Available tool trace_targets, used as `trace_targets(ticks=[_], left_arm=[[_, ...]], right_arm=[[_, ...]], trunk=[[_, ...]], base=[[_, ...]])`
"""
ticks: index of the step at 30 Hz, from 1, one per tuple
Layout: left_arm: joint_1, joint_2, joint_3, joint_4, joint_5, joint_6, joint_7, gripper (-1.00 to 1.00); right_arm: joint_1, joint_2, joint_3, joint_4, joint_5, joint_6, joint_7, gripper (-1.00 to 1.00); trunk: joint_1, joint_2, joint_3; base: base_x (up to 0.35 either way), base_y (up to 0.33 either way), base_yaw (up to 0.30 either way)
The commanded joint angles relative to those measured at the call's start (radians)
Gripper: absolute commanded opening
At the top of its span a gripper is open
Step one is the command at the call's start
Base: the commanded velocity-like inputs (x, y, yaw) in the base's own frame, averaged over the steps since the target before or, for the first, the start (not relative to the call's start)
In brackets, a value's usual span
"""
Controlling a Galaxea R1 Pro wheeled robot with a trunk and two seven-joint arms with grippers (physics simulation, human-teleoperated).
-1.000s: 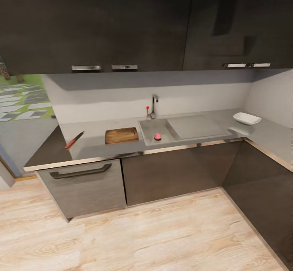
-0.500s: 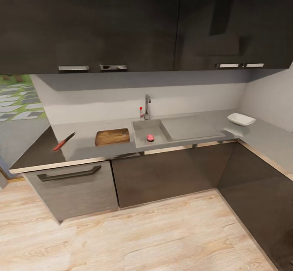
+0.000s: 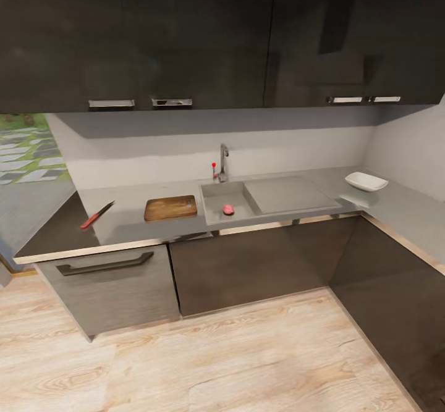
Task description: In the kitchen, take the Vidalia onion out of the sink, dice it on the chopping board with the paring knife, put the diced onion into the bowl on the countertop, then place both the paring knife and the chopping board into the sink.
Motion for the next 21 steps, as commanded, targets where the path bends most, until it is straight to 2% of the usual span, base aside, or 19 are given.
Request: trace_targets(ticks=[1, 3, 4, 5, 10, 13, 15, 17, 21], left_arm=[[0.0, -0.007, 0.001, -0.07, 0.0, 0.086, 0.0, 1.0], [0.0, -0.013, 0.001, -0.21, 0.0, 0.235, -0.002, 1.0], [-0.001, -0.026, 0.0, -0.37, 0.001, 0.358, -0.002, 1.0], [-0.001, -0.035, -0.001, -0.42, -0.001, 0.384, -0.001, 1.0], [-0.004, -0.07, -0.002, -0.556, -0.005, 0.437, 0.0, 1.0], [-0.011, -0.094, -0.012, -0.652, -0.006, 0.526, -0.001, 1.0], [-0.019, -0.103, -0.022, -0.683, -0.006, 0.564, -0.001, 1.0], [-0.058, -0.118, -0.051, -0.716, -0.008, 0.618, 0.0, 1.0], [-0.145, -0.129, -0.088, -0.733, -0.008, 0.666, 0.001, 1.0]], right_arm=[[-0.001, 0.001, -0.007, 0.004, 0.011, -0.004, -0.001, 1.0], [-0.001, 0.001, -0.007, 0.01, 0.011, -0.004, -0.001, 1.0], [-0.001, 0.001, -0.007, 0.012, 0.011, -0.004, -0.001, 1.0], [-0.001, 0.001, -0.007, 0.012, 0.011, -0.004, -0.001, 1.0], [-0.001, 0.001, -0.006, 0.013, 0.012, -0.004, -0.001, 1.0], [-0.001, 0.002, -0.006, 0.015, 0.012, -0.004, -0.001, 1.0], [-0.001, 0.002, -0.006, 0.017, 0.012, -0.004, -0.001, 1.0], [-0.001, 0.002, -0.006, 0.022, 0.012, -0.004, -0.001, 1.0], [-0.001, 0.002, -0.006, 0.025, 0.012, -0.004, -0.001, 1.0]], trunk=[[0.001, -0.002, -0.002], [0.001, -0.002, -0.002], [0.001, -0.002, -0.002], [0.001, -0.002, -0.002], [0.001, -0.002, -0.002], [0.001, -0.002, -0.002], [0.001, -0.002, -0.002], [0.001, -0.002, -0.002], [0.001, -0.002, -0.002]], base=[[0.0, 0.0, 0.0], [0.0, 0.0, 0.0], [0.0, 0.0, 0.0], [0.0, 0.0, 0.0], [0.0, 0.0, 0.0], [0.0, 0.0, 0.0], [0.0, 0.0, 0.0], [0.0, 0.0, 0.0], [0.0, 0.0, 0.0]])
